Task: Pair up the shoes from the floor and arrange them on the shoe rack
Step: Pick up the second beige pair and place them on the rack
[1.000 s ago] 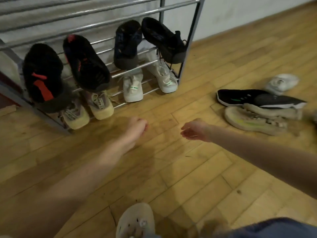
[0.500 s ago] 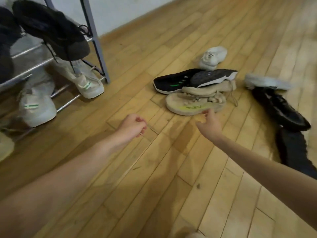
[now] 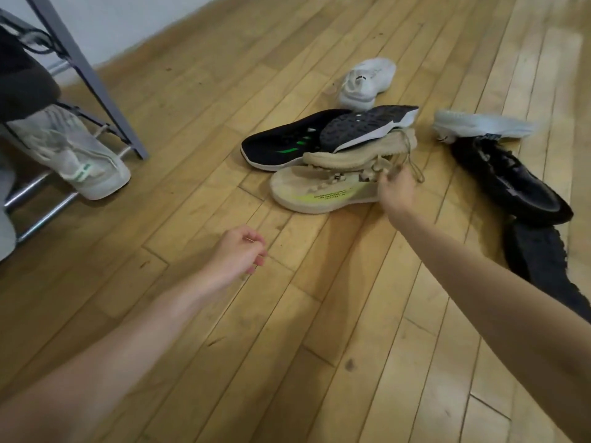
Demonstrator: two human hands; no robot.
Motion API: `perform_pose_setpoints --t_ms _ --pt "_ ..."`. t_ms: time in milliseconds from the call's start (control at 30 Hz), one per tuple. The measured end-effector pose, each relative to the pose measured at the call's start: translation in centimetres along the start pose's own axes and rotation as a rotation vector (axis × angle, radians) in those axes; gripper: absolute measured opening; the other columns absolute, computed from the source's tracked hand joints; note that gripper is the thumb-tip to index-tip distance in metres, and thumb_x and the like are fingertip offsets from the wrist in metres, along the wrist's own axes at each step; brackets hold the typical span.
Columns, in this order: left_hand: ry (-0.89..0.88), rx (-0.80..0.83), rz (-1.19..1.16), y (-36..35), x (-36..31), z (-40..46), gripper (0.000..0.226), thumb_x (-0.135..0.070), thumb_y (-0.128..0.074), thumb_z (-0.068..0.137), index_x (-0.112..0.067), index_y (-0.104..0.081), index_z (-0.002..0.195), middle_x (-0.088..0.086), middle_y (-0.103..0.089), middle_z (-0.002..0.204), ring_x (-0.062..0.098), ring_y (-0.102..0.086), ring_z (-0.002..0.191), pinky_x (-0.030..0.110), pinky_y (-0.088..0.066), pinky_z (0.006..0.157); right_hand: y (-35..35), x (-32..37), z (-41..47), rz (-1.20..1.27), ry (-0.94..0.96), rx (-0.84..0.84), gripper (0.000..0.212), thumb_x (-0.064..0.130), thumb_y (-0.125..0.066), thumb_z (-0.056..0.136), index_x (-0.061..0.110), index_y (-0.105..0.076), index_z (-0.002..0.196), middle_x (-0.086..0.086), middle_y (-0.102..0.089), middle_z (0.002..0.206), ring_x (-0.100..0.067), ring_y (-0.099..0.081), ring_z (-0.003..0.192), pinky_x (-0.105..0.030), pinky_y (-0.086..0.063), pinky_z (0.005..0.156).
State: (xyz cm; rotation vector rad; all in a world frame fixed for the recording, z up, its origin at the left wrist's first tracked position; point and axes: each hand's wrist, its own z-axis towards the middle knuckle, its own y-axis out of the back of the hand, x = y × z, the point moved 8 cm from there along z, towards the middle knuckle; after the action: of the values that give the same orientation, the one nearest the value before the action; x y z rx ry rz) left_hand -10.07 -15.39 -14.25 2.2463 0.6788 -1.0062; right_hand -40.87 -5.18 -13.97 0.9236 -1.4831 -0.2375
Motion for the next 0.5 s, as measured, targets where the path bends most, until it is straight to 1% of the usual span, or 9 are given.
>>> perform_pose_setpoints --t_ms 67,100,167,200,233,300,400,433,500 --pt "0.025 0.014 -0.028 -1.0 0.2 0.0 0.012 0.0 -0.05 0.09 -0.009 -0.057 0.092 0.009 -0.065 0.082 0.016 -0.059 0.066 0.026 -0.044 0.058 0.7 -1.2 0.0 0.128 -0.166 -0.032 0.049 0.022 -0.055 0.09 0.004 -0.041 0.133 -0.007 -0.05 0.119 -0.023 -0.051 0.114 -0.034 -0.047 0.093" --pt "0.038 0.022 -0.044 -1.5 0.3 -0.1 0.011 -0.001 -0.051 0.09 -0.009 -0.058 0.093 0.01 -0.066 0.083 0.016 -0.06 0.067 0.027 -0.046 0.059 0.9 -1.8 -0.3 0.2 -0.236 -0.02 0.049 0.022 -0.061 0.087 0.004 -0.043 0.128 -0.006 -0.05 0.116 -0.022 -0.051 0.112 -0.034 -0.048 0.091" --pt "0.066 0.052 -0.084 -2.7 0.5 -0.3 0.011 -0.004 -0.053 0.091 -0.006 -0.059 0.099 0.009 -0.067 0.084 0.017 -0.062 0.069 0.029 -0.049 0.062 1.1 -2.6 -1.7 0.305 -0.306 0.036 0.038 0.024 -0.069 0.08 0.008 -0.049 0.109 -0.004 -0.054 0.105 -0.021 -0.055 0.107 -0.038 -0.05 0.091" --pt "0.082 0.078 -0.109 -3.3 0.6 -0.4 0.013 -0.006 -0.054 0.092 -0.004 -0.059 0.103 0.009 -0.067 0.084 0.018 -0.062 0.069 0.029 -0.05 0.062 1.1 -2.7 -2.9 0.332 -0.328 0.082 0.035 0.025 -0.071 0.079 0.01 -0.049 0.101 -0.002 -0.054 0.098 -0.018 -0.057 0.099 -0.037 -0.051 0.089" --pt "0.099 0.11 -0.134 -4.0 0.6 -0.5 0.016 -0.01 -0.056 0.092 -0.002 -0.058 0.106 0.01 -0.067 0.085 0.018 -0.063 0.07 0.029 -0.051 0.063 0.9 -2.8 -4.1 0.362 -0.352 0.145 0.037 0.026 -0.073 0.078 0.01 -0.049 0.102 -0.001 -0.053 0.095 -0.015 -0.055 0.092 -0.035 -0.052 0.085" --pt "0.129 0.172 -0.167 -5.3 0.5 -0.8 0.024 -0.02 -0.056 0.094 -0.002 -0.058 0.11 0.013 -0.069 0.091 0.021 -0.065 0.074 0.031 -0.053 0.066 0.0 -3.2 -6.5 0.404 -0.401 0.269 0.049 0.029 -0.076 0.074 0.008 -0.051 0.11 -0.004 -0.055 0.1 -0.015 -0.055 0.088 -0.031 -0.051 0.075" --pt "0.161 0.197 -0.208 -6.3 0.1 -1.3 0.037 -0.04 -0.044 0.098 -0.006 -0.058 0.107 0.016 -0.069 0.096 0.024 -0.065 0.078 0.033 -0.051 0.063 -1.5 -3.2 -10.2 0.449 -0.431 0.482 0.071 0.039 -0.082 0.061 0.008 -0.056 0.119 -0.008 -0.063 0.105 -0.017 -0.058 0.083 -0.024 -0.048 0.057" --pt "0.17 0.183 -0.221 -6.4 0.1 -1.4 0.043 -0.046 -0.04 0.098 -0.007 -0.058 0.105 0.017 -0.069 0.097 0.026 -0.065 0.08 0.032 -0.05 0.062 -1.9 -2.9 -11.3 0.428 -0.403 0.545 0.073 0.043 -0.083 0.06 0.007 -0.058 0.118 -0.007 -0.065 0.1 -0.016 -0.058 0.078 -0.024 -0.047 0.054" --pt "0.161 0.143 -0.215 -6.4 0.1 -1.7 0.05 -0.054 -0.034 0.096 -0.012 -0.06 0.101 0.019 -0.069 0.1 0.028 -0.065 0.082 0.032 -0.049 0.062 -2.5 -1.9 -13.3 0.307 -0.282 0.641 0.061 0.048 -0.08 0.069 0.004 -0.064 0.108 -0.004 -0.064 0.083 -0.013 -0.057 0.067 -0.024 -0.045 0.054"
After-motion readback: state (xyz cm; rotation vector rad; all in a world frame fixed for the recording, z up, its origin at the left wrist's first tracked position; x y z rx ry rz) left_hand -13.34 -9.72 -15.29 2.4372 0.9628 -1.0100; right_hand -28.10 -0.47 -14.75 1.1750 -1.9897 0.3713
